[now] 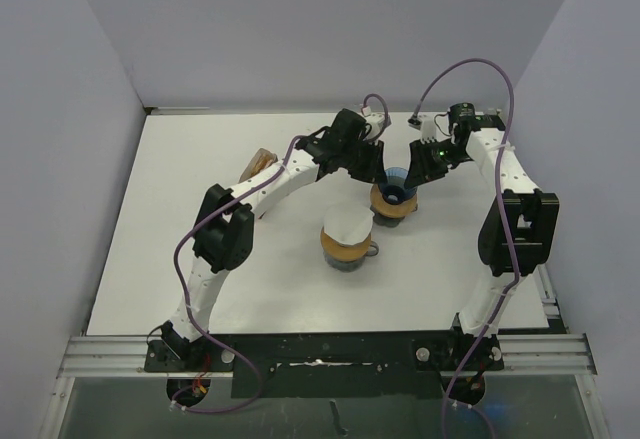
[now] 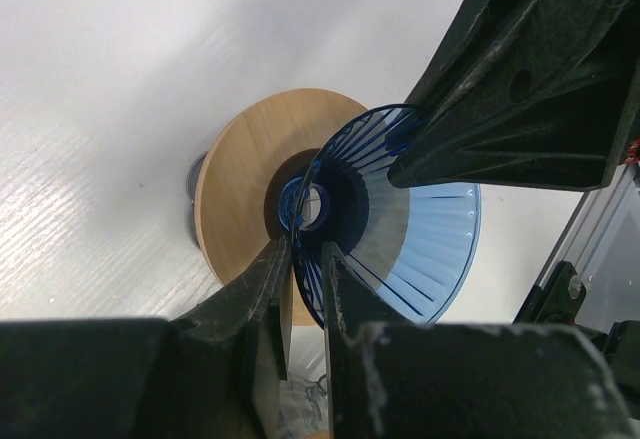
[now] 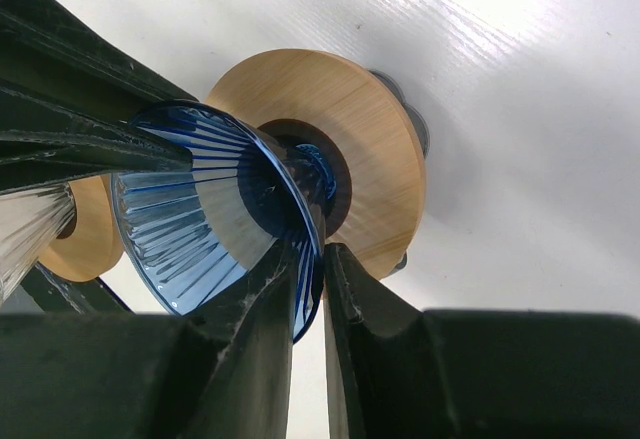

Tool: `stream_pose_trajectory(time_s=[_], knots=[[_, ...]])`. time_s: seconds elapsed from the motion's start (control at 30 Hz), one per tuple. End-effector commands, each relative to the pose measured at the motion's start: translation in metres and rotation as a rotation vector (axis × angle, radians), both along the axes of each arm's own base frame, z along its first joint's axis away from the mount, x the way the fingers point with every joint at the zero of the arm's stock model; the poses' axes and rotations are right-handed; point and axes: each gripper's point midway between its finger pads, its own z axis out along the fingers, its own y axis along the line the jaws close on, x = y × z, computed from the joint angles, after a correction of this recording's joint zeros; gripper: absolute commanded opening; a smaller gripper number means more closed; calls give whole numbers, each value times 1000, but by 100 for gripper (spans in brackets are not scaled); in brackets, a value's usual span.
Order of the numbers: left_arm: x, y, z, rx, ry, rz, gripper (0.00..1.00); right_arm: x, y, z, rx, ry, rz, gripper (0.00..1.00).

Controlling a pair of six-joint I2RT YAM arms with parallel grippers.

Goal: Place the coffee filter in the dripper
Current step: Place the coffee dripper on the coffee server.

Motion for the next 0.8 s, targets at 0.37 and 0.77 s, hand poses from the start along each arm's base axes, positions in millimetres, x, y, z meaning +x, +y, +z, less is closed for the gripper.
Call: stream_pose_trajectory(time_s=[0.37,0.77], knots=[[-9,-4,7,-71,75,-19,0,18,-1,5,-13,-61,14,14],[-7,2,-10,-54,97,-6,0,16,1,-7,-38,-40,20,13]])
